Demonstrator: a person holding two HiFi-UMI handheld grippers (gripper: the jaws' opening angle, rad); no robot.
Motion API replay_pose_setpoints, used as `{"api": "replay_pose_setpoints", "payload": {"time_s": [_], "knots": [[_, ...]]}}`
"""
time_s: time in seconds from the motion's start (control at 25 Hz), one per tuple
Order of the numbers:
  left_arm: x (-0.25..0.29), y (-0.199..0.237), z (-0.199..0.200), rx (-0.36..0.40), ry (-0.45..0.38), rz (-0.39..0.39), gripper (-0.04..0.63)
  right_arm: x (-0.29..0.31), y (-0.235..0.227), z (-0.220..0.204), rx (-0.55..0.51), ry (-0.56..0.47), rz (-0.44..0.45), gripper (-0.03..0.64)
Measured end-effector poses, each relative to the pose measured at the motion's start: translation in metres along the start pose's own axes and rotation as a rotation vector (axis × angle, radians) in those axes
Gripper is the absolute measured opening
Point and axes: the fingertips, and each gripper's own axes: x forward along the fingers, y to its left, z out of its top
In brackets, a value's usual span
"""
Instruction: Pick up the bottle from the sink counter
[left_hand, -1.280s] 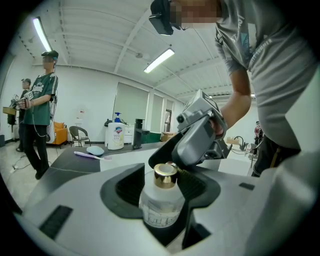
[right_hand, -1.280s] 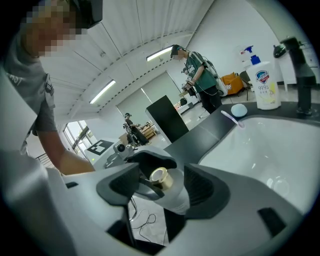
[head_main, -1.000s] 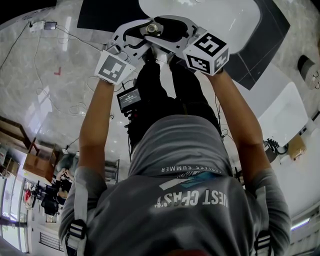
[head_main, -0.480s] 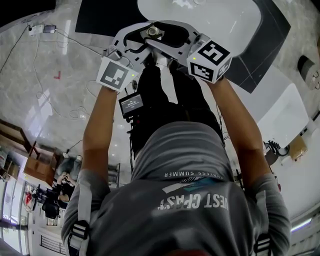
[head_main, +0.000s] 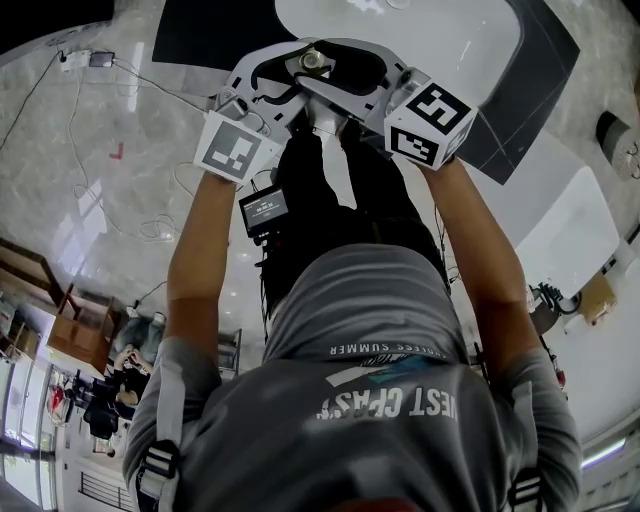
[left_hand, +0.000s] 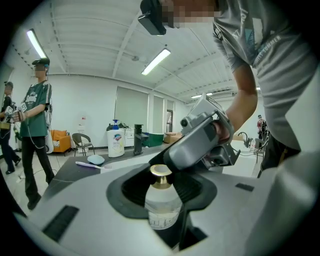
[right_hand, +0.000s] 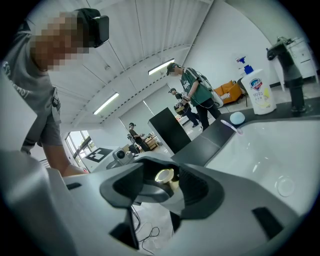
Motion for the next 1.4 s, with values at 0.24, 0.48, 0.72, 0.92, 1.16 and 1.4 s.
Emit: {"api": "replay_pose_setpoints", "payload": {"time_s": [0.24,0.48,0.72,0.92,1.16,1.4], "knots": [[-0.003,0.002,0.014,0.019,-0.002,0.007,0.138,-0.005,0.006,0.012,-0.019,-0.018,0.011,0.213],[-0.009,0.003,0.031,0.041,-0.003,0.018,0.138,-0.010,0.018,0.028,-0.048,-0.038,0.023,0.213],[-0.016,0.000,0.053,0.074,-0.003,0.022,0.138,-0.019,0.033,0.044,-0.072,-0.056,0.024,0.213],[-0.019,0.001,0.067,0.103,0.000,0.028,0.138,-0.024,0.040,0.056,-0.089,-0.062,0.020,0.213],[-0.025,-0.001,0.089,0.139,-0.004,0.046,0.138,-0.033,0.053,0.072,-0.110,-0.072,0.025,0.213],[-0.031,-0.005,0.103,0.154,-0.012,0.055,0.138,-0.039,0.063,0.078,-0.113,-0.057,0.001,0.207]]}}
